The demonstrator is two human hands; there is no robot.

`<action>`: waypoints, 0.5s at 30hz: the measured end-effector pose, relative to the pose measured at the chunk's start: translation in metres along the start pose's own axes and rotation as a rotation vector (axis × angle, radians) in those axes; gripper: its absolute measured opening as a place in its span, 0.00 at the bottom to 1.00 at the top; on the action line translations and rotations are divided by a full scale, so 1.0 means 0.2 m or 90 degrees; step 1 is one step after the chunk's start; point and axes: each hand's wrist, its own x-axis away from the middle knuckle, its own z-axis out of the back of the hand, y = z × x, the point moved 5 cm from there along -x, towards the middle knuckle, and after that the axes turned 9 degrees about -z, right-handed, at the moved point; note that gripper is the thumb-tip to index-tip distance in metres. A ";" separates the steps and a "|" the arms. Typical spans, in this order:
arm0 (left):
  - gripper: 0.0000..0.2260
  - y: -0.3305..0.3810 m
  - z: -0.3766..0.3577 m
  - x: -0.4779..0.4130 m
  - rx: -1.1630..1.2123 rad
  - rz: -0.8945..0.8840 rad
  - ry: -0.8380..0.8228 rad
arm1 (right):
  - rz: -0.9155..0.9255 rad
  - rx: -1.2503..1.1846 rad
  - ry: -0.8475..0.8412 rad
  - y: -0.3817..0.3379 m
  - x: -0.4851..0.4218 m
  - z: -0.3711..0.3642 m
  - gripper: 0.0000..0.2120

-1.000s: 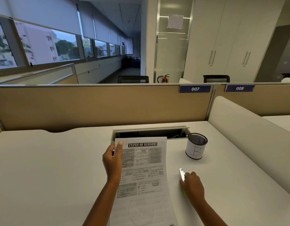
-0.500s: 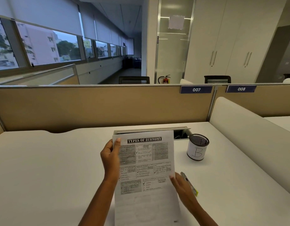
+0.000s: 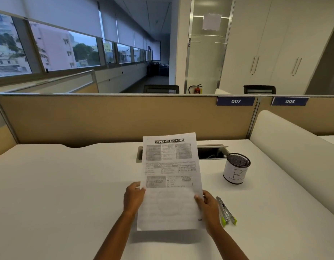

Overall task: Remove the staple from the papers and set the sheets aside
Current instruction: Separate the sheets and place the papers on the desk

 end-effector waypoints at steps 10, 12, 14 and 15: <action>0.11 -0.16 0.32 -0.12 -0.097 -0.015 0.145 | -0.008 0.089 -0.020 -0.08 -0.11 -0.44 0.12; 0.11 -0.19 0.39 -0.18 -0.097 -0.011 0.178 | -0.016 0.098 -0.035 -0.08 -0.11 -0.56 0.13; 0.11 -0.23 0.45 -0.24 -0.094 -0.005 0.204 | -0.021 0.110 -0.049 -0.08 -0.13 -0.67 0.13; 0.11 -0.24 0.47 -0.26 -0.094 -0.004 0.213 | -0.023 0.116 -0.055 -0.08 -0.14 -0.71 0.13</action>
